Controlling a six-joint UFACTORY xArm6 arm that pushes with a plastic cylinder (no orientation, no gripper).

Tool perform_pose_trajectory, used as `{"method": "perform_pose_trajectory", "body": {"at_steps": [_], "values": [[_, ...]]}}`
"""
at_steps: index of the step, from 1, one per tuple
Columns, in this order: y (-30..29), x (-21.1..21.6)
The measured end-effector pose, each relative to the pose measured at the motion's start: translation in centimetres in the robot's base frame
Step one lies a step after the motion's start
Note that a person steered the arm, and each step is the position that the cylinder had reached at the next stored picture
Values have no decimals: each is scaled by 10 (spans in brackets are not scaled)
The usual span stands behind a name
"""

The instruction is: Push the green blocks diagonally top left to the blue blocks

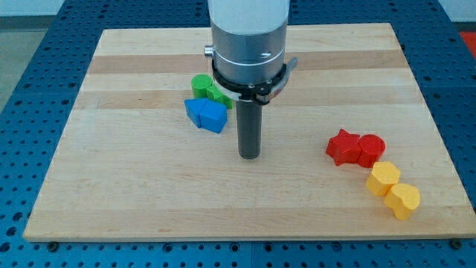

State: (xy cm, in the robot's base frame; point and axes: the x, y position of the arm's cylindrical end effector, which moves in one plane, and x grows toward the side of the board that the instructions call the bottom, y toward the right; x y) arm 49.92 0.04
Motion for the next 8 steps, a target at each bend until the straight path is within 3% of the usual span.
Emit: {"method": "perform_pose_trajectory", "body": {"at_steps": [5,8], "values": [[-3,-120],[-49,-124]]}}
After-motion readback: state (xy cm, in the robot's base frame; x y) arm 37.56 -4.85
